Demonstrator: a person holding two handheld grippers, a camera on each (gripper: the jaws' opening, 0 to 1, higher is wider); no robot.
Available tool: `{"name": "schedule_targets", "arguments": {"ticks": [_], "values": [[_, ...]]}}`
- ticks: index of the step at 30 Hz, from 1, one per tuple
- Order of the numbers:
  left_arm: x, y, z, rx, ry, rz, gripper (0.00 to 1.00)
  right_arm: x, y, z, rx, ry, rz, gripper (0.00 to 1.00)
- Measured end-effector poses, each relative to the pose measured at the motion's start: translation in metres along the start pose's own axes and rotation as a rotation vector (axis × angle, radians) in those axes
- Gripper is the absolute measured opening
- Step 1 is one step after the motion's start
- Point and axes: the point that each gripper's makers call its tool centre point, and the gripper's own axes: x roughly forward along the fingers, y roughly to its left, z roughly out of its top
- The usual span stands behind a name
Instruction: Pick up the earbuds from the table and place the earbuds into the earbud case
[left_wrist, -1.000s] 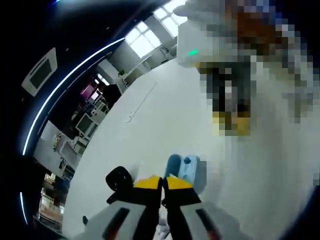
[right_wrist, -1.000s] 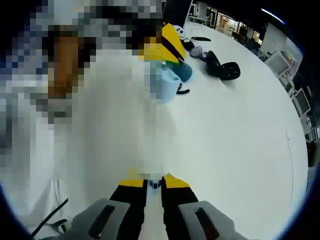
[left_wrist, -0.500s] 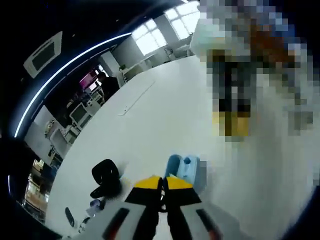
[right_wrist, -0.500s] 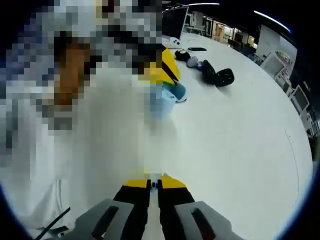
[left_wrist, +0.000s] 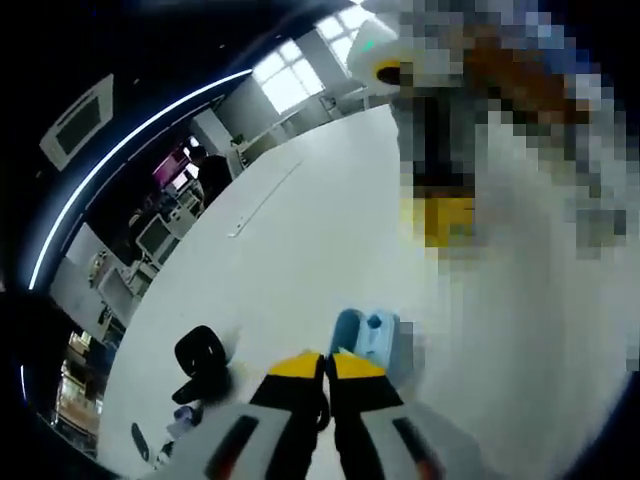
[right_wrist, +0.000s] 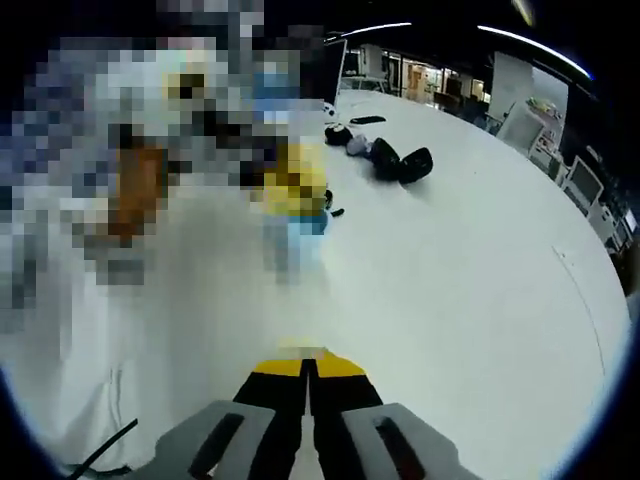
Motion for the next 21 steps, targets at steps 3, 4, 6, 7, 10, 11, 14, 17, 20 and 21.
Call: {"name": "schedule_targets", "arguments": {"ticks": [3, 4, 6, 7, 10, 11, 14, 17, 20, 21], "values": [[-0.002, 0.0, -0.003, 0.004, 0.003, 0.001, 0.05, -0.013, 0.004, -0.017, -0.035, 0.064, 0.007, 0.19], [-0.002, -0.001, -0.004, 0.005, 0.005, -0.001, 0.05, -0.016, 0.003, -0.02, -0.052, 0.07, -0.004, 0.22], [-0.003, -0.001, -0.005, 0.01, 0.007, -0.001, 0.05, -0.023, 0.006, -0.032, -0.141, 0.114, 0.011, 0.2], [-0.003, 0.0, -0.006, 0.011, 0.007, -0.001, 0.05, -0.026, 0.005, -0.036, -0.19, 0.124, 0.007, 0.2], [-0.002, -0.001, -0.006, 0.012, 0.007, -0.003, 0.05, -0.027, 0.002, -0.042, -0.33, 0.146, -0.001, 0.2], [-0.002, -0.001, -0.006, 0.013, 0.006, -0.004, 0.05, -0.025, 0.001, -0.042, -0.356, 0.146, -0.008, 0.2], [-0.001, -0.005, -0.005, 0.017, 0.005, -0.011, 0.05, -0.021, 0.006, -0.043, -0.352, 0.146, 0.001, 0.2], [-0.001, -0.005, -0.006, 0.02, 0.007, -0.011, 0.05, -0.017, 0.008, -0.039, -0.371, 0.123, 0.005, 0.17], [-0.001, -0.004, -0.006, 0.019, 0.008, -0.011, 0.05, -0.015, 0.005, -0.038, -0.394, 0.112, -0.004, 0.15], [-0.001, -0.005, -0.006, 0.019, 0.008, -0.011, 0.05, -0.014, 0.006, -0.038, -0.396, 0.112, -0.003, 0.15]]}}
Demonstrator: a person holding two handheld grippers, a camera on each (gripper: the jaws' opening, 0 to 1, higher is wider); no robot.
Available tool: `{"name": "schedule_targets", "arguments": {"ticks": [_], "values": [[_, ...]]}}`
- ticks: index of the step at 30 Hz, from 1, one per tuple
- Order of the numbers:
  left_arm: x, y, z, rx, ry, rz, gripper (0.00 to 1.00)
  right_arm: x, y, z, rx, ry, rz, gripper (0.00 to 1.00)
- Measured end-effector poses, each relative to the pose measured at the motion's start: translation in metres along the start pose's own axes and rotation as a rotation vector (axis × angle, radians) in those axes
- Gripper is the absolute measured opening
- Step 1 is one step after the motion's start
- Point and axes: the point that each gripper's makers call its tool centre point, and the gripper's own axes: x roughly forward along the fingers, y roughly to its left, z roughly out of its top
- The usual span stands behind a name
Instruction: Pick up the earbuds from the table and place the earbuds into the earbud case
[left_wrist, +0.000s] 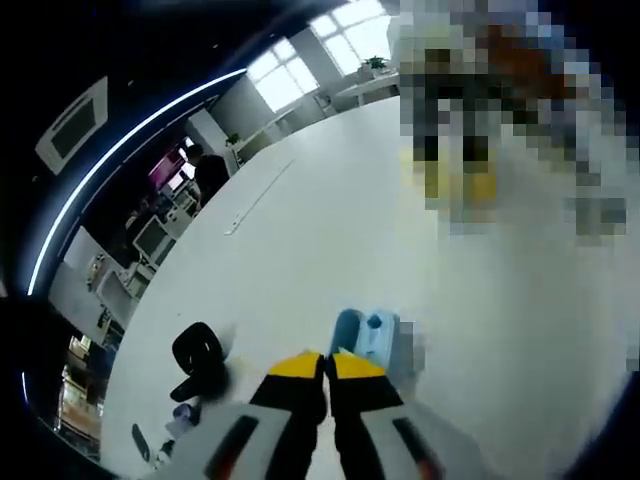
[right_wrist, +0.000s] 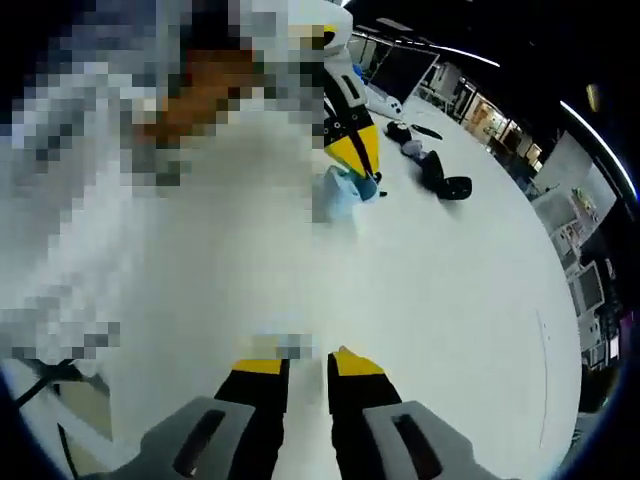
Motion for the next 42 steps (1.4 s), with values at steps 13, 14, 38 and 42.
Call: {"name": "schedule_targets", "arguments": {"ticks": [13, 14, 38, 42], "values": [[0.0, -0.002, -0.001, -0.004, 0.005, -0.004, 0.05, 0.01, 0.009, 0.005, -0.085, -0.029, 0.048, 0.1], [0.0, -0.001, -0.001, -0.005, 0.003, -0.004, 0.05, 0.01, 0.009, 0.005, -0.08, -0.034, 0.047, 0.1], [-0.003, -0.011, 0.01, -0.109, -0.07, -0.054, 0.05, -0.038, -0.03, 0.078, -0.671, 0.066, -0.613, 0.09], [-0.002, -0.007, 0.011, -0.118, -0.075, -0.049, 0.05, -0.039, -0.033, 0.086, -0.736, 0.116, -0.687, 0.09]]}}
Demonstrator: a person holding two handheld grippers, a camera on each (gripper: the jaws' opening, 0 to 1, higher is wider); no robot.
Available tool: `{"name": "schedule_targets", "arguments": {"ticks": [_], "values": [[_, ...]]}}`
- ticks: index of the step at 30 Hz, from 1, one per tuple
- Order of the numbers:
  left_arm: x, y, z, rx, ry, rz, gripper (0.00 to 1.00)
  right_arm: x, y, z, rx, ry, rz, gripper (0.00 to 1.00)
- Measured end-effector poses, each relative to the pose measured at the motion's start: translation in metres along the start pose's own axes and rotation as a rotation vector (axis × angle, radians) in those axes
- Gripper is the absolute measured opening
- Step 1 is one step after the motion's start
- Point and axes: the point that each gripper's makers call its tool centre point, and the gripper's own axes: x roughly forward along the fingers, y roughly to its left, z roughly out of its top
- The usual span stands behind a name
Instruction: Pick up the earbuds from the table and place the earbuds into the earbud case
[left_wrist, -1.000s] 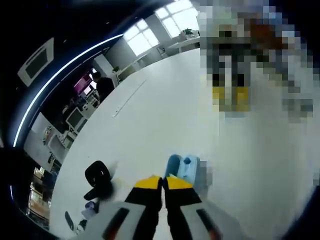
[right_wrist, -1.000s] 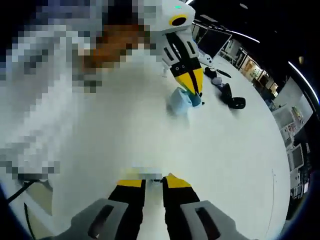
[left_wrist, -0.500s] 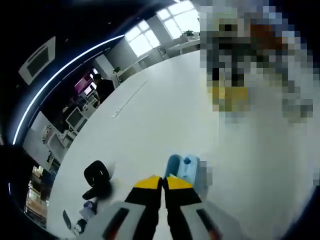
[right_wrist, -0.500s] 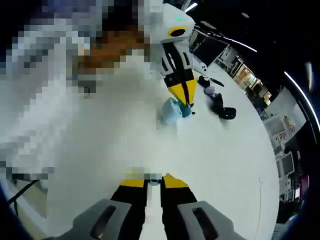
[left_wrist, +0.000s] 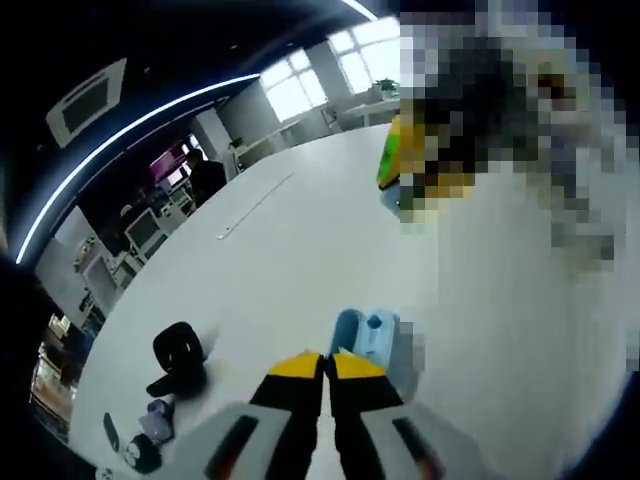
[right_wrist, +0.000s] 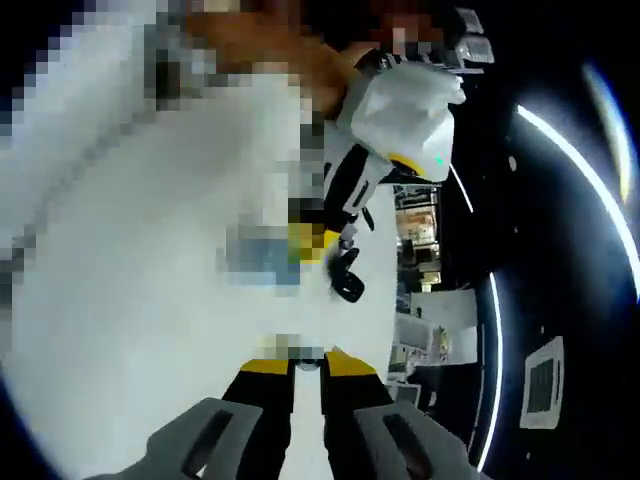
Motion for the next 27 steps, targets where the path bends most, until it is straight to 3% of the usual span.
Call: {"name": "schedule_targets", "arguments": {"ticks": [2, 6, 9, 13, 22, 26, 27], "values": [[0.001, -0.001, 0.001, -0.008, -0.002, 0.005, 0.05, 0.002, -0.004, 0.001, -0.051, 0.04, -0.034, 0.09], [0.003, -0.002, 0.001, -0.033, 0.007, 0.07, 0.05, 0.009, -0.001, 0.014, -0.014, 0.043, -0.024, 0.09], [0.002, -0.006, 0.003, -0.009, 0.019, 0.134, 0.05, 0.014, -0.003, 0.019, -0.031, 0.083, -0.056, 0.09], [-0.001, -0.013, 0.01, 0.013, 0.012, 0.179, 0.05, 0.023, -0.002, 0.031, -0.016, 0.078, -0.068, 0.09], [-0.009, -0.011, 0.014, 0.066, -0.006, 0.28, 0.05, 0.029, 0.006, 0.031, -0.022, 0.109, -0.073, 0.09], [-0.01, -0.016, 0.015, 0.109, -0.006, 0.319, 0.05, 0.029, 0.009, 0.032, -0.057, 0.122, -0.088, 0.09], [-0.01, -0.018, 0.014, 0.099, -0.007, 0.321, 0.05, 0.029, 0.007, 0.034, -0.101, 0.121, -0.106, 0.09]]}}
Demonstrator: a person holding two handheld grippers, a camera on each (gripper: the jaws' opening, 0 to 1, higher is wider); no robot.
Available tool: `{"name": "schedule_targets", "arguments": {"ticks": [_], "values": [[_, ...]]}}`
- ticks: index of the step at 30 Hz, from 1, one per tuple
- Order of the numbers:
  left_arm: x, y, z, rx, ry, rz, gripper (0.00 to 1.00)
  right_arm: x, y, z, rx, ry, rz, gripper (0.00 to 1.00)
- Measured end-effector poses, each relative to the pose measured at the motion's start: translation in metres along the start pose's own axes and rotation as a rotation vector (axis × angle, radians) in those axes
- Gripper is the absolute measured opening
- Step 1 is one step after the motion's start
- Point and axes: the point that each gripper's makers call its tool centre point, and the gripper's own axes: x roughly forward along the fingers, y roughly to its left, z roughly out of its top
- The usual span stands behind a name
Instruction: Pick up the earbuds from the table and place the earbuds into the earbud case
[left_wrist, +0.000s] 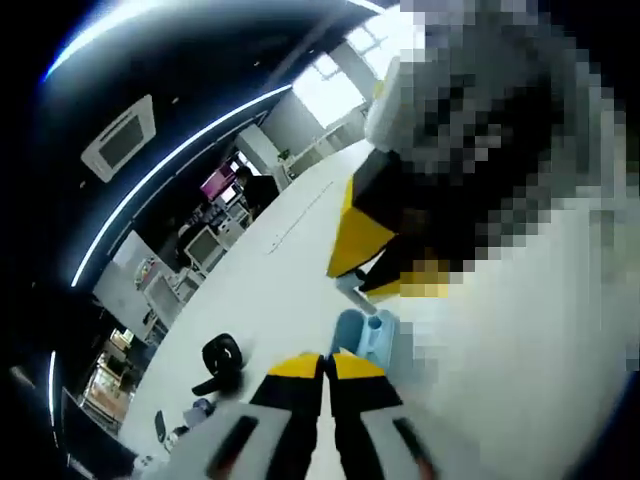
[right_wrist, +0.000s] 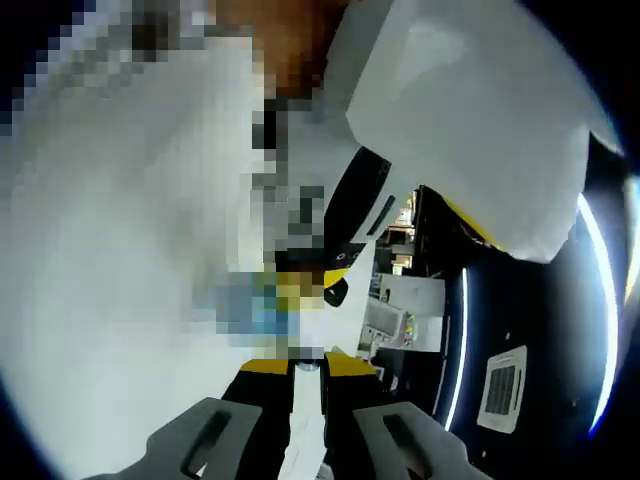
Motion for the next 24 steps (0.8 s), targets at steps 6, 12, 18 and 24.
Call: {"name": "schedule_targets", "arguments": {"ticks": [6, 12, 18, 24], "values": [[-0.003, -0.003, 0.005, 0.0, -0.031, 0.004, 0.05, -0.002, 0.01, 0.004, 0.005, 0.004, 0.024, 0.09], [-0.003, -0.007, 0.006, -0.025, -0.059, -0.017, 0.06, -0.001, 0.021, 0.002, -0.048, 0.017, 0.034, 0.09], [-0.005, -0.016, 0.004, -0.079, -0.094, -0.069, 0.06, 0.001, 0.03, 0.0, -0.06, 0.018, 0.044, 0.09], [-0.012, -0.017, 0.007, -0.179, -0.145, -0.13, 0.05, -0.001, 0.031, 0.0, -0.079, 0.018, 0.034, 0.09]]}}
